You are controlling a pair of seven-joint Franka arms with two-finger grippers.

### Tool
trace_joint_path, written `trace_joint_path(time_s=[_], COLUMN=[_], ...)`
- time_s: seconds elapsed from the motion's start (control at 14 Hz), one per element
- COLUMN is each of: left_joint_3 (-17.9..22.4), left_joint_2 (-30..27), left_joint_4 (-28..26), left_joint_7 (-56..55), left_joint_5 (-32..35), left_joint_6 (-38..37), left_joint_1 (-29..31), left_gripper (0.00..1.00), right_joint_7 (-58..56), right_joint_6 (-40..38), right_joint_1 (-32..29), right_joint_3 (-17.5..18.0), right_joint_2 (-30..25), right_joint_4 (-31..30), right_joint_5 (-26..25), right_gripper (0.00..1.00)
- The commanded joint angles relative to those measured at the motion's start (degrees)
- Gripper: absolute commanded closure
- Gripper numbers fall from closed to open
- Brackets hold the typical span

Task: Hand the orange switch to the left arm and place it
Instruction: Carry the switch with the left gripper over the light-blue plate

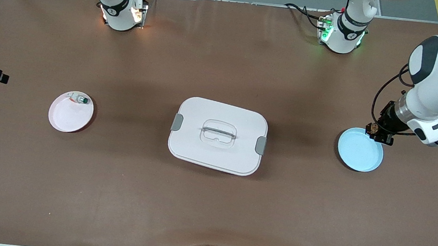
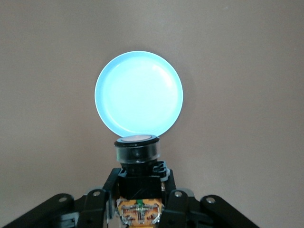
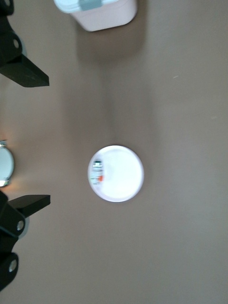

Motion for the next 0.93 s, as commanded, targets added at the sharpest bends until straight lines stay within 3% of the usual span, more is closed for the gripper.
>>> trace_joint_path(time_s=[0.0, 0.36, 0.86], left_joint_3=[-0.6, -0.5, -0.4], left_joint_2=[-0.6, 1.5, 8.6], left_joint_4=[-2.7, -5.6, -5.9], left_joint_7=[-0.6, -0.2, -0.9], left_joint_5=[1.5, 1.5, 4.3], left_joint_6=[3.2, 8.7, 15.3], left_joint_1=[1.7, 3.3, 4.2], left_gripper=[1.0, 1.0, 1.0], right_joint_7=[-0.2, -0.2, -0.6], right_joint_6=[3.3, 6.6, 6.3], right_joint_1=[0.2, -0.3, -0.1], right_joint_3=[0.6, 0.6, 0.6], right_joint_2=[-4.3, -7.7, -7.8], right_joint_4=[-4.8, -10.5, -10.1], right_joint_5=[-1.1, -0.5, -1.6], right_gripper=[0.0, 0.0, 0.0])
